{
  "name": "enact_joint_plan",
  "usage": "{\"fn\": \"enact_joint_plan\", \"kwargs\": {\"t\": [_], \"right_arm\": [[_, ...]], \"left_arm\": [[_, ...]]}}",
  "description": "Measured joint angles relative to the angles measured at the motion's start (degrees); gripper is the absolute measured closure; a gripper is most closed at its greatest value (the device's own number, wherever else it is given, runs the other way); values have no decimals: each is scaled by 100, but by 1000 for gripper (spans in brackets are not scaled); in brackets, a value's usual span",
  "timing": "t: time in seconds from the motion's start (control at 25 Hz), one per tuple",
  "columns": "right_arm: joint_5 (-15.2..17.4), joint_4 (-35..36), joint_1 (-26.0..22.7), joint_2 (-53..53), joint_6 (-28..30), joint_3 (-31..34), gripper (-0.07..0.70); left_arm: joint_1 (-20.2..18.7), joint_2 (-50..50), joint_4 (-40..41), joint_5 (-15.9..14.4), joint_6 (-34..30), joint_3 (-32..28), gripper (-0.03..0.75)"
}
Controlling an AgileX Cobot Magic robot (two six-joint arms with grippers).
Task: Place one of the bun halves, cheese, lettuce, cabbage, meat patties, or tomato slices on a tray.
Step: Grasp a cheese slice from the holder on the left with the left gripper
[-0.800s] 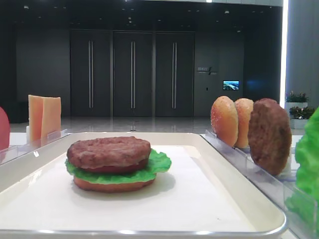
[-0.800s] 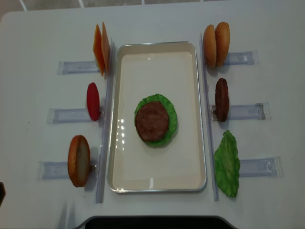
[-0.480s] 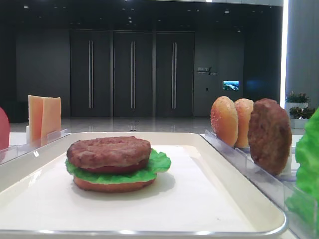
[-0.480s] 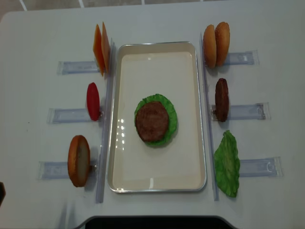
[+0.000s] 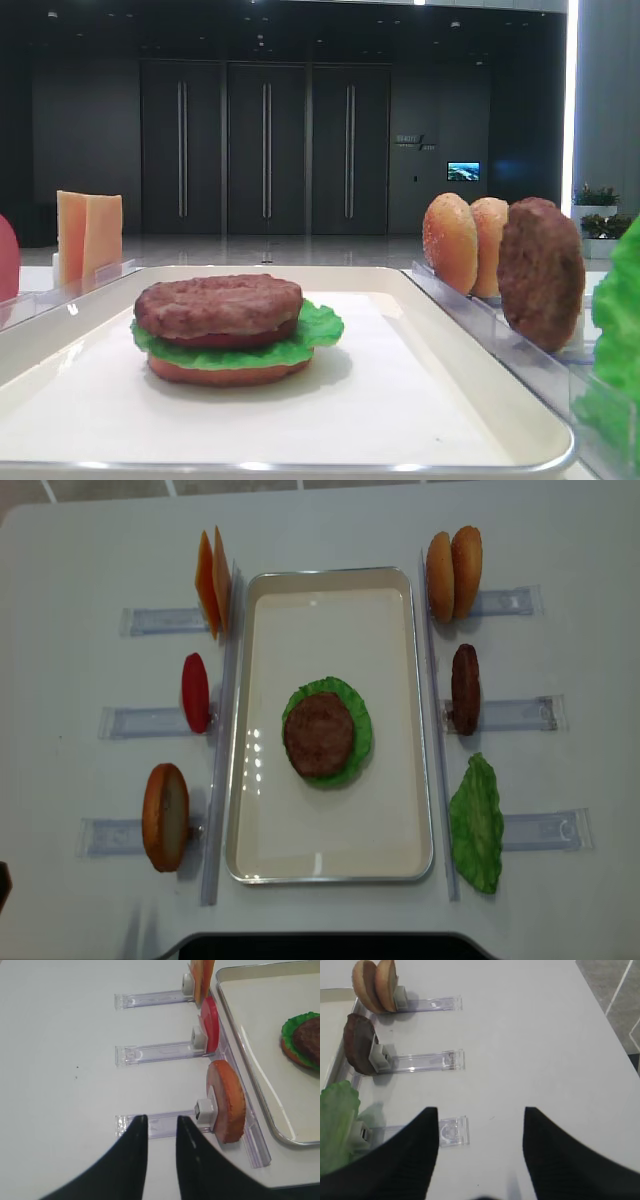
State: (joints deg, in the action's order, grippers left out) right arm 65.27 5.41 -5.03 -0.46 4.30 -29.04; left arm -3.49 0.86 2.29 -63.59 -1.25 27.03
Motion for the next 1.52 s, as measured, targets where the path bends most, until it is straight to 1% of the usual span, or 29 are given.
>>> {"fn": "enact_joint_plan", "kwargs": {"t": [0.36, 0.44, 0.52, 0.6, 0.64, 0.72, 0.88, 0.96, 1.04, 1.08, 1.2, 1.32, 1.52], "right_arm": [[0, 0, 0, 0, 0, 0, 267], [0, 0, 0, 0, 0, 0, 267], [0, 0, 0, 0, 0, 0, 267], [0, 0, 0, 0, 0, 0, 267], [0, 0, 0, 0, 0, 0, 267], [0, 0, 0, 0, 0, 0, 267], [0, 0, 0, 0, 0, 0, 267], [0, 0, 0, 0, 0, 4, 267], [0, 2, 0, 0, 0, 4, 267], [0, 2, 0, 0, 0, 4, 267], [0, 7, 0, 0, 0, 4, 269], [0, 7, 0, 0, 0, 4, 275], [0, 7, 0, 0, 0, 4, 281]], "left_arm": [[0, 0, 0, 0, 0, 0, 566], [0, 0, -13, 0, 85, 0, 567], [0, -7, 49, 0, 432, 8, 567], [0, -163, 340, 31, 1127, 80, 562], [0, -355, 478, 103, 1331, 137, 560], [0, -865, 575, 388, 1549, 259, 558], [0, -2607, 489, 782, 1637, 637, 557], [0, -3688, 467, 929, 1643, 975, 555], [0, -4656, 499, 1018, 1649, 1522, 538], [0, -5166, 527, 1032, 1649, 1794, 518], [0, -6609, 560, 1003, 1649, 2928, 421], [0, -7992, 513, 770, 1523, 4141, 390], [0, -10135, 444, 21, 1301, 6246, 384]]}}
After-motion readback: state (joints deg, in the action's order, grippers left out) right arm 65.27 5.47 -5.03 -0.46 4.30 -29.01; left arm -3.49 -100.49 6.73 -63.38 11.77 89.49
